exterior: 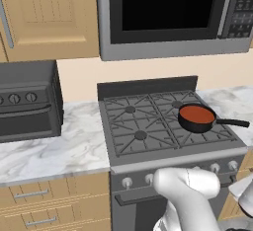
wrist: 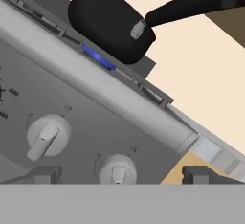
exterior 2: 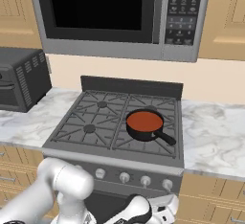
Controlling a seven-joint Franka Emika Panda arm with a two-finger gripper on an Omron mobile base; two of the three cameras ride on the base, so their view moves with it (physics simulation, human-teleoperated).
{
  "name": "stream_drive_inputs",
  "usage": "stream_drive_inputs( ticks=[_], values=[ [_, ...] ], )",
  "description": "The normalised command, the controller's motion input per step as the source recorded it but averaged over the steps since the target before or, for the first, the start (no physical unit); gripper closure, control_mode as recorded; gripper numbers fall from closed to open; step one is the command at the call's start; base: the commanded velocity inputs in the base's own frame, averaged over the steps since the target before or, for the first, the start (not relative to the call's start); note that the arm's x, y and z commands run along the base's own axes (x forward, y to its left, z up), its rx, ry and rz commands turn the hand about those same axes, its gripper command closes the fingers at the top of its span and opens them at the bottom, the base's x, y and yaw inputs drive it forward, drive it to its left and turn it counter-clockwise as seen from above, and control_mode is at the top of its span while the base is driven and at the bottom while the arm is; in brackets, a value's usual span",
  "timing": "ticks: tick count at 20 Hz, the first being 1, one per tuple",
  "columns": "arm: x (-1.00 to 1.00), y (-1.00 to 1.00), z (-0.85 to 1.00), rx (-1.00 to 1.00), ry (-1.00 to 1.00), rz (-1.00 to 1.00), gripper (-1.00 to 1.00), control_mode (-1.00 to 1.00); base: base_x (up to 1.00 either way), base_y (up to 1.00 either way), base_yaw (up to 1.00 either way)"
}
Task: Wait until the marinara sauce is simmered to a deep red color and then turn off the stove.
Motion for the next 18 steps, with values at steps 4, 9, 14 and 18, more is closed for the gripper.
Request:
stream_drive_inputs(
  ticks=[4,9,14,18],
  values=[
    [0.21,0.0,0.0,-0.01,0.0,-0.01,-1.0,-1.0,0.0,0.0,0.0],
    [0.18,-0.07,-0.04,-0.02,-0.01,0.0,-1.0,-1.0,0.0,0.0,0.0],
    [0.1,-0.12,-0.09,-0.04,-0.06,0.0,-1.0,-1.0,0.0,0.0,0.0],
    [0.06,-0.17,-0.04,-0.02,-0.06,0.0,-1.0,-1.0,0.0,0.0,0.0]
  ],
)
